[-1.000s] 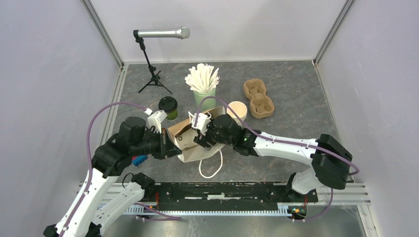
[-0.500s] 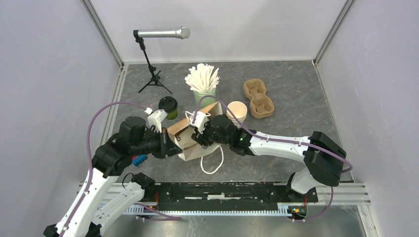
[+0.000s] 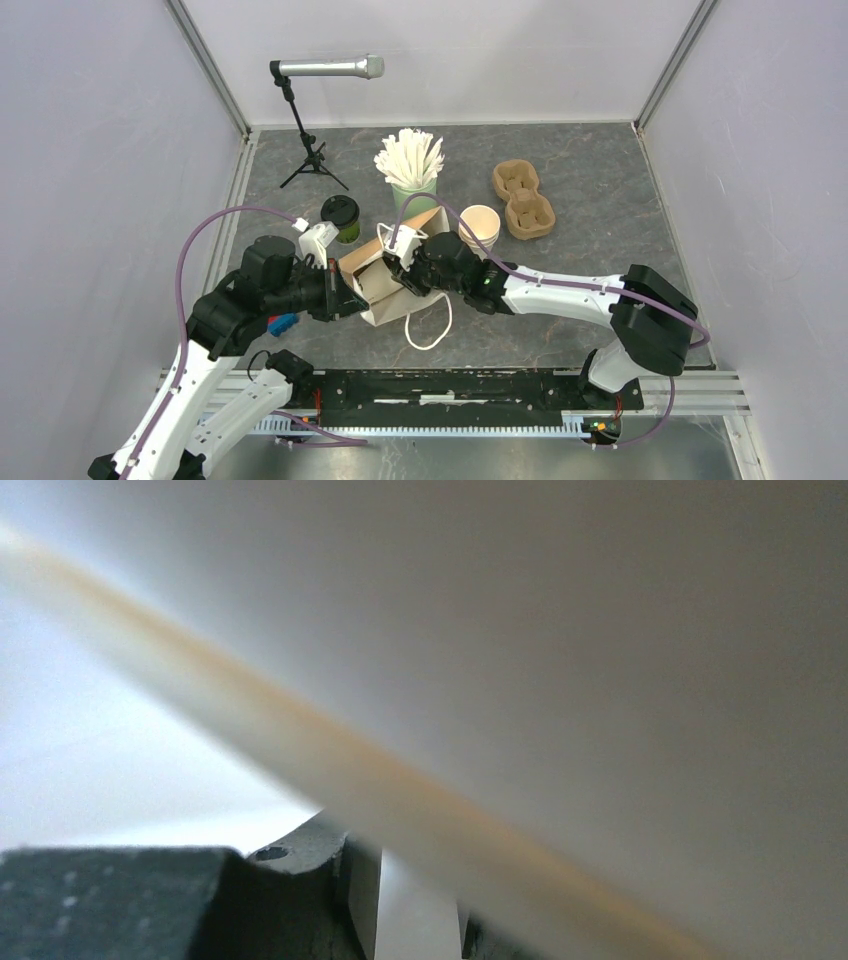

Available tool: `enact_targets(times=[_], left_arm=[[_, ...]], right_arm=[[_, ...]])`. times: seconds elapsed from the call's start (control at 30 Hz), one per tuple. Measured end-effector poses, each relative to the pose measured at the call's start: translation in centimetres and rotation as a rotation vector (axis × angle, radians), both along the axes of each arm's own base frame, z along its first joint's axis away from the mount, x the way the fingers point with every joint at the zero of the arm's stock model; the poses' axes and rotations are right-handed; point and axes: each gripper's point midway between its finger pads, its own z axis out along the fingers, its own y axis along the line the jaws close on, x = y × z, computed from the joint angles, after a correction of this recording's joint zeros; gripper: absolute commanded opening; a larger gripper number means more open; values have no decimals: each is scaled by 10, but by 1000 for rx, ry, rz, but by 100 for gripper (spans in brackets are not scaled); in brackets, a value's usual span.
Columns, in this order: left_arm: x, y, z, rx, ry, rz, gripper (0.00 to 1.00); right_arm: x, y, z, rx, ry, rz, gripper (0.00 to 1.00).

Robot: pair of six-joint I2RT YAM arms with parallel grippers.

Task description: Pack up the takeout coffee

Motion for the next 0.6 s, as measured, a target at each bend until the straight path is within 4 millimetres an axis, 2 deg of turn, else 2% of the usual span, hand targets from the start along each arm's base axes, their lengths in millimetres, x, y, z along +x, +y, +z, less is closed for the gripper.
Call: enact_targets(times=[0.37, 0.6], left_arm=[[0, 0, 0, -1, -1, 0, 2], [-1, 0, 1, -3, -2, -3, 2]], right_arm=[[-2, -2, 1, 16, -23, 16, 1], [-7, -10, 7, 21, -89, 60, 0]])
